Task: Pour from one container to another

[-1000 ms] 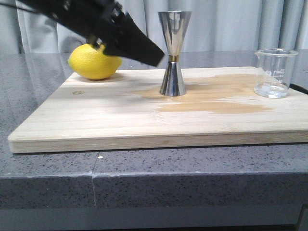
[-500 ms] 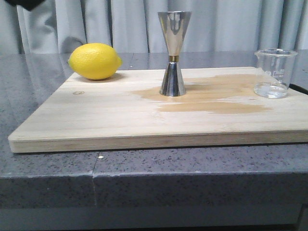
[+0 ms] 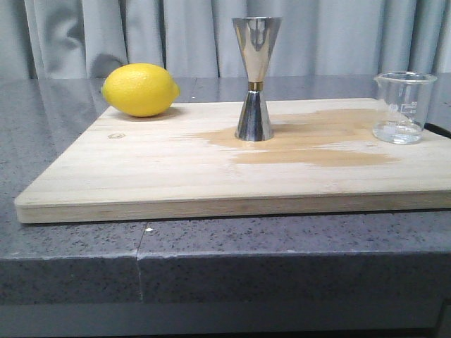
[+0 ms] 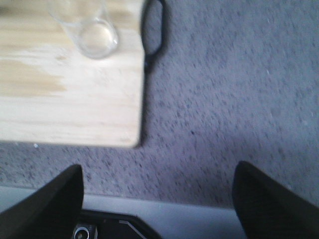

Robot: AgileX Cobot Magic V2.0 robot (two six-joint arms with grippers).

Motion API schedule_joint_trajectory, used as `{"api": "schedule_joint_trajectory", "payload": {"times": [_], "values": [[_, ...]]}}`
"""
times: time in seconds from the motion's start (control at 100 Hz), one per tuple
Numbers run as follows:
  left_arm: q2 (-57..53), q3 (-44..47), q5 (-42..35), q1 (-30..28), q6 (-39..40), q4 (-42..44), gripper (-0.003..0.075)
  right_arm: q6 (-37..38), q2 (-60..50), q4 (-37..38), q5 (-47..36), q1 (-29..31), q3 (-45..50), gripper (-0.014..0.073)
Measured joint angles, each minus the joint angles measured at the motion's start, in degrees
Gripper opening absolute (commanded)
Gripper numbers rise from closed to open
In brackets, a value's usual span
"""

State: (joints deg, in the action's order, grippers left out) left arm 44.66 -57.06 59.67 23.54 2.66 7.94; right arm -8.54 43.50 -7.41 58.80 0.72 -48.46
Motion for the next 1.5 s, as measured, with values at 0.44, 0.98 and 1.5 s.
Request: {"api": "schedule_joint_trajectory", "payload": {"times": [0.44,0.98,1.5], "values": [[-7.9,15.6,-16.5,0.0,3.0,-3.3,0.0284,0.1,-0.2,-1.5,-12.9,-1.9,1.0,0.0295],[-7.9,15.9,-24.2,0.0,3.0,-3.9,-0.0019,0.2,-0.2,-3.2,-19.5,-1.9,4.0,-0.0075],[-9.0,17.4,-25.8,-0.6,3.0,-4.1,-0.0019,0.2,-0.2,-3.3,-20.9,-1.9,4.0,-0.0075]]}}
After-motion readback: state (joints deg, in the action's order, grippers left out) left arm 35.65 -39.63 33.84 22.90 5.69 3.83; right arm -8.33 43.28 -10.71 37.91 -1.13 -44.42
